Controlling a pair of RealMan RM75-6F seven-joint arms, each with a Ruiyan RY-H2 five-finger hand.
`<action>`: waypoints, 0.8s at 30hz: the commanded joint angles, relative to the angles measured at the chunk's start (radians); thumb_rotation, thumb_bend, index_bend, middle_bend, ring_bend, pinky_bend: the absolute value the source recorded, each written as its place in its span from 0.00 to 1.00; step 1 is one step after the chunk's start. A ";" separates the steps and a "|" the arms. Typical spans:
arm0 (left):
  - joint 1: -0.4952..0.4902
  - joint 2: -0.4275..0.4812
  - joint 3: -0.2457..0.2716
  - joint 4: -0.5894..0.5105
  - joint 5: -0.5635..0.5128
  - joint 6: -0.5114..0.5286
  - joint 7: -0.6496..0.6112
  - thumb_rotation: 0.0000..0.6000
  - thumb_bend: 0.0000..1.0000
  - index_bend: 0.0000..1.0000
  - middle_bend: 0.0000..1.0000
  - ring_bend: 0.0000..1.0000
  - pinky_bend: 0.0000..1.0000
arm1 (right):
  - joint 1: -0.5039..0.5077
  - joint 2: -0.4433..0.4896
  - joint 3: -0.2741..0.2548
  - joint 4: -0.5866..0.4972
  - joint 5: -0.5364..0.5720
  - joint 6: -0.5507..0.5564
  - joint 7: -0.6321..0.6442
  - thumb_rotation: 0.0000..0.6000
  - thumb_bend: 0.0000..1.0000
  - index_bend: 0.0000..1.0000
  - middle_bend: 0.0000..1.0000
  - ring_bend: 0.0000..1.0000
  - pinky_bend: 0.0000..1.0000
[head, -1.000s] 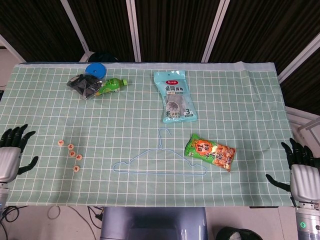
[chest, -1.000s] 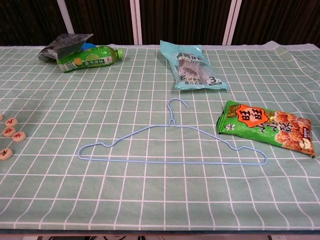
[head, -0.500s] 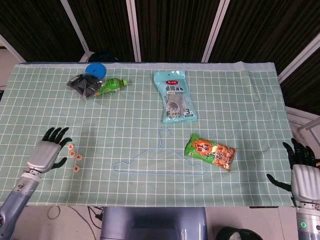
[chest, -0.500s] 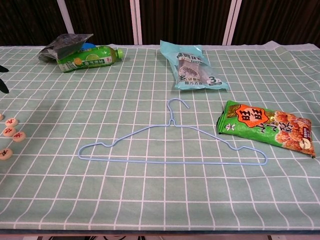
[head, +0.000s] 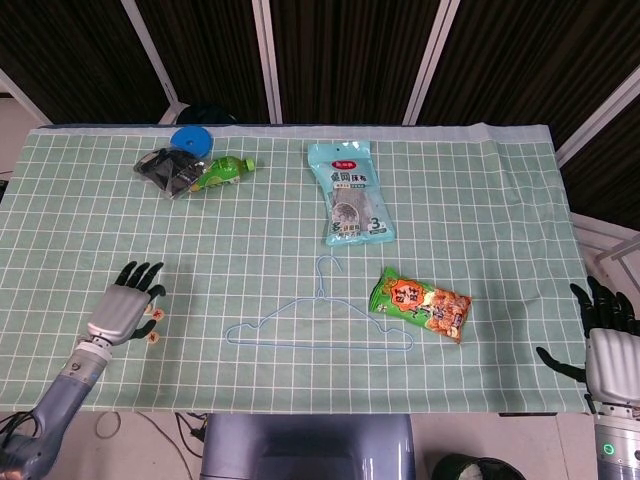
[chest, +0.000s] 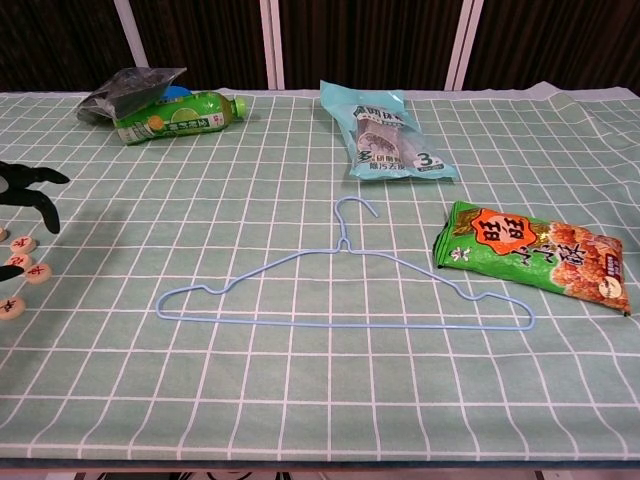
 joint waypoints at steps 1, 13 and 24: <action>-0.004 -0.014 0.003 0.014 -0.007 -0.003 0.004 1.00 0.28 0.38 0.01 0.00 0.02 | 0.000 0.000 0.000 -0.001 0.001 0.000 -0.001 1.00 0.20 0.10 0.03 0.06 0.00; -0.003 -0.047 0.016 0.058 -0.014 0.018 0.033 1.00 0.28 0.40 0.02 0.00 0.02 | 0.000 -0.001 0.002 -0.003 0.005 -0.003 -0.002 1.00 0.20 0.10 0.03 0.06 0.00; -0.008 -0.070 0.027 0.084 -0.014 0.025 0.044 1.00 0.28 0.42 0.02 0.00 0.02 | -0.001 0.000 0.004 -0.003 0.010 -0.005 -0.002 1.00 0.21 0.10 0.03 0.06 0.00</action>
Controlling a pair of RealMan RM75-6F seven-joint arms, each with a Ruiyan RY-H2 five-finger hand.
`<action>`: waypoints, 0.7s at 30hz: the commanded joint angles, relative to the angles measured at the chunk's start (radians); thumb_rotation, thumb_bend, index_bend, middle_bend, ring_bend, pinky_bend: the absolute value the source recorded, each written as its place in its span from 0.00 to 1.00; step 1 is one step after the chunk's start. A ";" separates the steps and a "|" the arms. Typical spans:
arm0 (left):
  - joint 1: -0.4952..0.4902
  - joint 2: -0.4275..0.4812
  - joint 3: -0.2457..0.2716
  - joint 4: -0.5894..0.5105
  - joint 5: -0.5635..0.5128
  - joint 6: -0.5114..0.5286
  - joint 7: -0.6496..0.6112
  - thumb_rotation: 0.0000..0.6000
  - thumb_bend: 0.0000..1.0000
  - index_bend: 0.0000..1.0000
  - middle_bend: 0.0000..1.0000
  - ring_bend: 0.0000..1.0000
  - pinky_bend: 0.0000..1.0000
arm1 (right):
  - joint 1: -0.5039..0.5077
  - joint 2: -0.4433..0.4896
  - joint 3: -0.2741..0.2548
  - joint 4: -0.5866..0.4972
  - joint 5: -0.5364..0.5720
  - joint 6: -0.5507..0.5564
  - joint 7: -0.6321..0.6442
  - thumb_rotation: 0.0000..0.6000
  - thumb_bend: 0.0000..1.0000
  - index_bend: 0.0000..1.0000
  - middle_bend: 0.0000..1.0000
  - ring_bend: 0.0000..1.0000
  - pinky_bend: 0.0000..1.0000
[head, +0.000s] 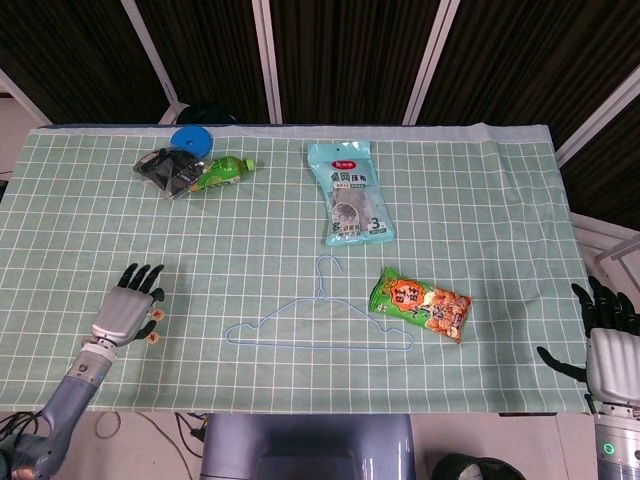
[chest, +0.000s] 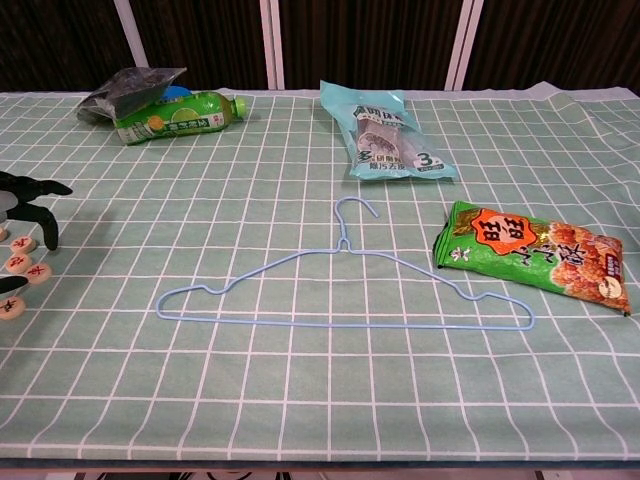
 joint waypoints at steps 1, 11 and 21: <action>0.000 -0.002 0.003 0.004 -0.002 0.000 0.004 1.00 0.28 0.42 0.03 0.00 0.02 | 0.000 0.000 0.000 0.000 0.000 0.000 0.000 1.00 0.21 0.10 0.03 0.06 0.00; -0.005 -0.016 0.008 0.021 -0.003 0.002 0.010 1.00 0.28 0.42 0.03 0.00 0.02 | 0.000 -0.001 0.000 -0.001 0.002 -0.001 -0.002 1.00 0.20 0.10 0.03 0.06 0.00; -0.012 -0.026 0.015 0.025 -0.003 0.001 0.024 1.00 0.28 0.44 0.03 0.00 0.02 | 0.000 -0.002 0.002 -0.002 0.006 -0.002 -0.004 1.00 0.20 0.10 0.03 0.06 0.00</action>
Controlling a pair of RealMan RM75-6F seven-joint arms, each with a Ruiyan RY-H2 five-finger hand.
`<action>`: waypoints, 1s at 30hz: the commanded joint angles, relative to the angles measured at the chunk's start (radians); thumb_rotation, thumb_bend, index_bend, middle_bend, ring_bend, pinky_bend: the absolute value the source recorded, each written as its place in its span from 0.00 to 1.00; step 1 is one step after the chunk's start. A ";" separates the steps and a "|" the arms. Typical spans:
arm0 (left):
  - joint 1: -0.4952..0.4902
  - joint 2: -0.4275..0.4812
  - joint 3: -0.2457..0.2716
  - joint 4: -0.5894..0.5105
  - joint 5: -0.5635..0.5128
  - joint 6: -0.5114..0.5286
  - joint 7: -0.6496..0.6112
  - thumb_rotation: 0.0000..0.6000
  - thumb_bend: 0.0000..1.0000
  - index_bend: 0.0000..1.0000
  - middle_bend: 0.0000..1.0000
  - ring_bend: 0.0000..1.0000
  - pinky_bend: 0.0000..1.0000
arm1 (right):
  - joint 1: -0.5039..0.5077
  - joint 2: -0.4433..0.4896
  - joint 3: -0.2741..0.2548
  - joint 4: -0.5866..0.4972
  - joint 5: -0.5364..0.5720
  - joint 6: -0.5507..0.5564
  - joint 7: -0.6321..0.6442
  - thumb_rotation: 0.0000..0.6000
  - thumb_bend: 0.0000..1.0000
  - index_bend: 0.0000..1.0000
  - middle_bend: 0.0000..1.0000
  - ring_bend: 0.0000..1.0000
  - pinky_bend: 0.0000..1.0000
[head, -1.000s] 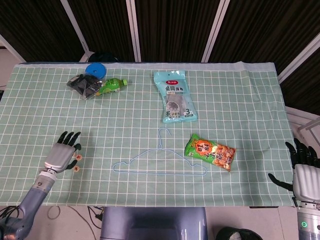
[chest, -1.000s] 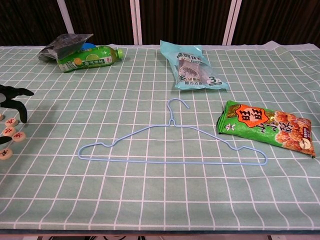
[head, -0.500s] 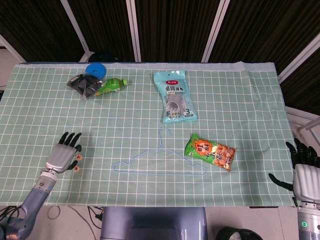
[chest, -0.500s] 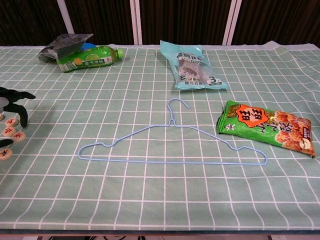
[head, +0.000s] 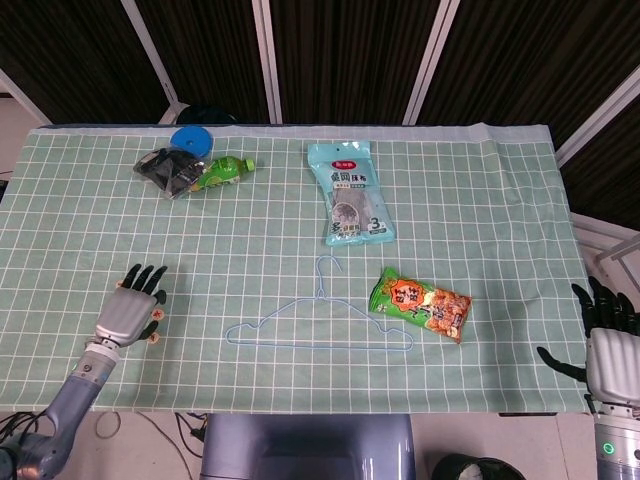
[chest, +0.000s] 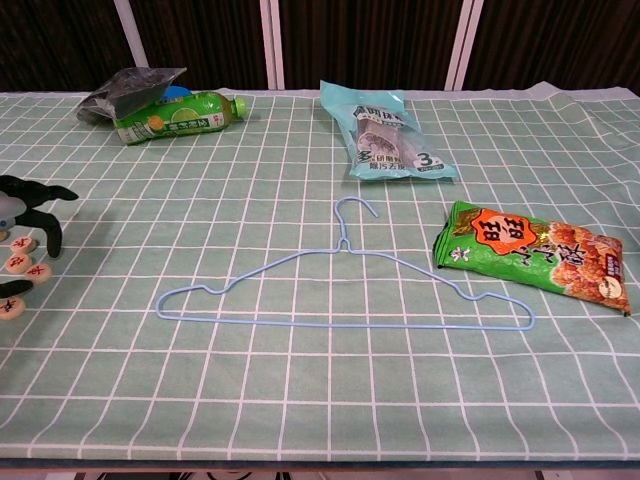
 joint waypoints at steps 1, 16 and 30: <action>-0.001 -0.003 0.001 0.001 -0.002 -0.002 0.001 1.00 0.28 0.44 0.04 0.00 0.02 | 0.000 0.000 0.001 0.000 0.001 0.001 -0.002 1.00 0.20 0.10 0.03 0.06 0.00; -0.005 -0.010 0.006 0.009 -0.012 0.000 0.019 1.00 0.31 0.49 0.07 0.00 0.02 | -0.001 -0.003 0.004 -0.001 0.008 0.003 -0.009 1.00 0.20 0.10 0.03 0.06 0.00; -0.008 -0.001 0.007 -0.009 -0.010 0.010 0.019 1.00 0.32 0.50 0.07 0.00 0.02 | -0.002 -0.003 0.006 -0.003 0.011 0.004 -0.014 1.00 0.20 0.10 0.03 0.06 0.00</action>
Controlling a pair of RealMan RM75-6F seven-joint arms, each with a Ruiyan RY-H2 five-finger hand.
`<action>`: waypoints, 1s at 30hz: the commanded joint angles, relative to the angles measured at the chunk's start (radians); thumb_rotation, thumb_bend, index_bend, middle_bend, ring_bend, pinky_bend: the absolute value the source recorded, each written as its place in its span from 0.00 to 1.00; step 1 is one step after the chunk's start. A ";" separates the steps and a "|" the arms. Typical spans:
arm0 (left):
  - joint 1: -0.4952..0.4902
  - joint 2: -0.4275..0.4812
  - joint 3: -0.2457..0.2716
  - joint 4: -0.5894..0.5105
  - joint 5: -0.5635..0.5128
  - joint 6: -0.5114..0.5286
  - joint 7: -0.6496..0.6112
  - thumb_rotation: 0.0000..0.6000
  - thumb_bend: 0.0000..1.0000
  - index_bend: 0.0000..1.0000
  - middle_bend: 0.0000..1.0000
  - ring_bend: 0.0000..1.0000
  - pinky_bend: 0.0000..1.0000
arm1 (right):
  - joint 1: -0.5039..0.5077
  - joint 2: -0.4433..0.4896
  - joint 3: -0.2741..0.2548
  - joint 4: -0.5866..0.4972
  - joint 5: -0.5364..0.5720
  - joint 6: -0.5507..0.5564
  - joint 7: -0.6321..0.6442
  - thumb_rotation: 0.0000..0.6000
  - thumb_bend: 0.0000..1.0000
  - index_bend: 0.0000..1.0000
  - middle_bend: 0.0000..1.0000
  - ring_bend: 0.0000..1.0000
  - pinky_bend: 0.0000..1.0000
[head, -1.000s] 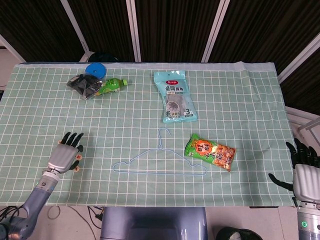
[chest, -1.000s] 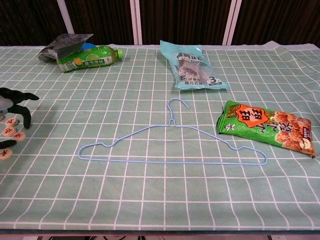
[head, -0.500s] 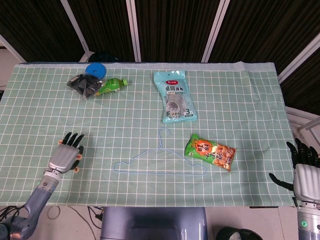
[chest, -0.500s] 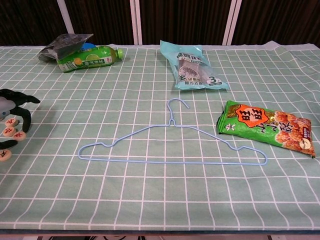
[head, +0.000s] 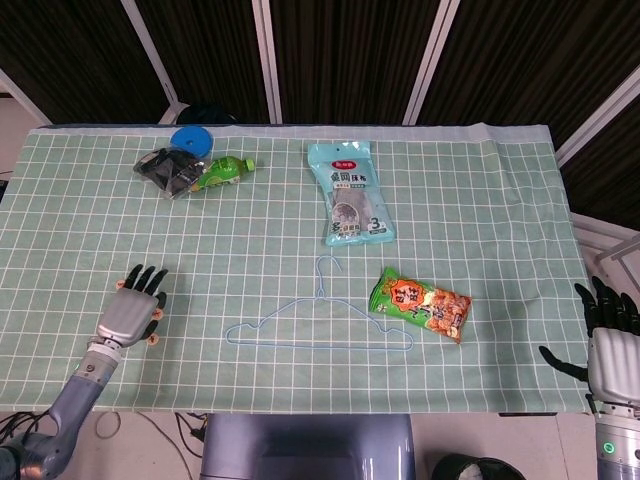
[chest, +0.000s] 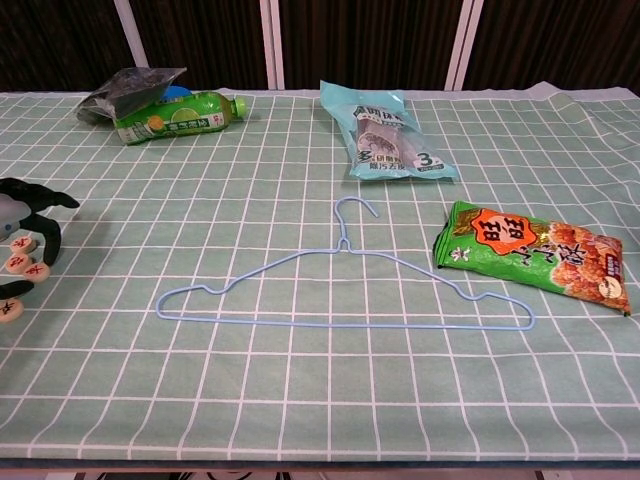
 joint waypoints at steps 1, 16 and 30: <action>0.001 0.011 -0.001 -0.016 0.006 0.011 -0.007 1.00 0.32 0.50 0.07 0.00 0.02 | 0.000 0.000 0.000 0.000 0.000 0.000 0.000 1.00 0.20 0.10 0.03 0.06 0.00; 0.064 0.111 0.063 -0.133 0.071 0.098 -0.033 1.00 0.32 0.50 0.08 0.00 0.02 | 0.000 0.002 -0.002 0.000 -0.003 -0.001 0.001 1.00 0.20 0.10 0.03 0.06 0.00; 0.092 0.118 0.101 -0.103 0.122 0.119 -0.067 1.00 0.32 0.50 0.08 0.00 0.02 | -0.001 0.001 -0.001 -0.001 -0.002 0.000 -0.004 1.00 0.20 0.10 0.03 0.06 0.00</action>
